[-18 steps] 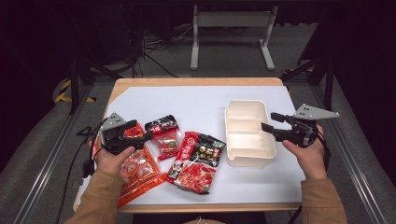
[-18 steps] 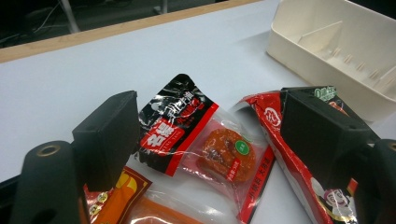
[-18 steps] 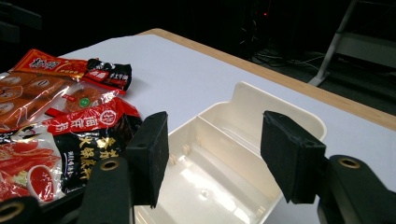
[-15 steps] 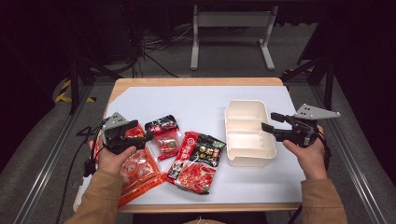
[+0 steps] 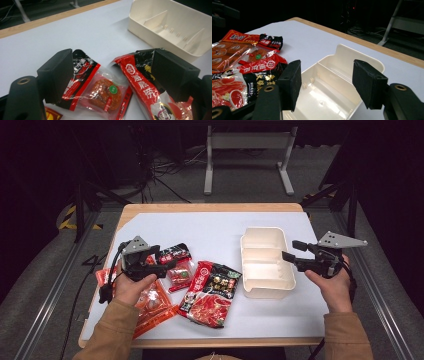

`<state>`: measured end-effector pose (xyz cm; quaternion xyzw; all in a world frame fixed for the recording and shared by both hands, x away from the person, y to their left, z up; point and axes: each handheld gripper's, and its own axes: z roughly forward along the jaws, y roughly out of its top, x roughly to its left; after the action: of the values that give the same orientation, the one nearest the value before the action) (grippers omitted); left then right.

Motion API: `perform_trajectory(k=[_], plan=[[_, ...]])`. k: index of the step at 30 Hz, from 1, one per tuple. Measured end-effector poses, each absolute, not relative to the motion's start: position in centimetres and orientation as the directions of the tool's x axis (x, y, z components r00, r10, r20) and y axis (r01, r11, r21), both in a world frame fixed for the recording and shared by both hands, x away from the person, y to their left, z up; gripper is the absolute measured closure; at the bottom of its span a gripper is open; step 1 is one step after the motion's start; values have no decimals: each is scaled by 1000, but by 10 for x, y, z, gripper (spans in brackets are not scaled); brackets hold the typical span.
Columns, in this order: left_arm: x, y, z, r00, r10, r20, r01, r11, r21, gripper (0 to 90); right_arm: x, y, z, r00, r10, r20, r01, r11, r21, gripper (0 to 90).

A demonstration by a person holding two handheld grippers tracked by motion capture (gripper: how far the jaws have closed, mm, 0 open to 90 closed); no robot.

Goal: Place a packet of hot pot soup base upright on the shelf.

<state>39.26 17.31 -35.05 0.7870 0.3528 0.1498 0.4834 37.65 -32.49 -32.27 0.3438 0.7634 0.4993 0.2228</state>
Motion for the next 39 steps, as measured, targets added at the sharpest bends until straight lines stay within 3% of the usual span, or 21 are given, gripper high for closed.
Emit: perform_trajectory(k=[24,32,39], plan=[[404,141,-351,739,653,-163,419,-256,871,195,381,-321,-325,-671,741,3,310,276,910,397],[418,128,-368,744,630,-221,479,-273,834,263,380,-321,-325,-673,740,6,311,275,910,393],[427,114,-384,740,640,-209,503,-320,803,314,380,-320,-327,-674,739,10,318,278,906,390]])
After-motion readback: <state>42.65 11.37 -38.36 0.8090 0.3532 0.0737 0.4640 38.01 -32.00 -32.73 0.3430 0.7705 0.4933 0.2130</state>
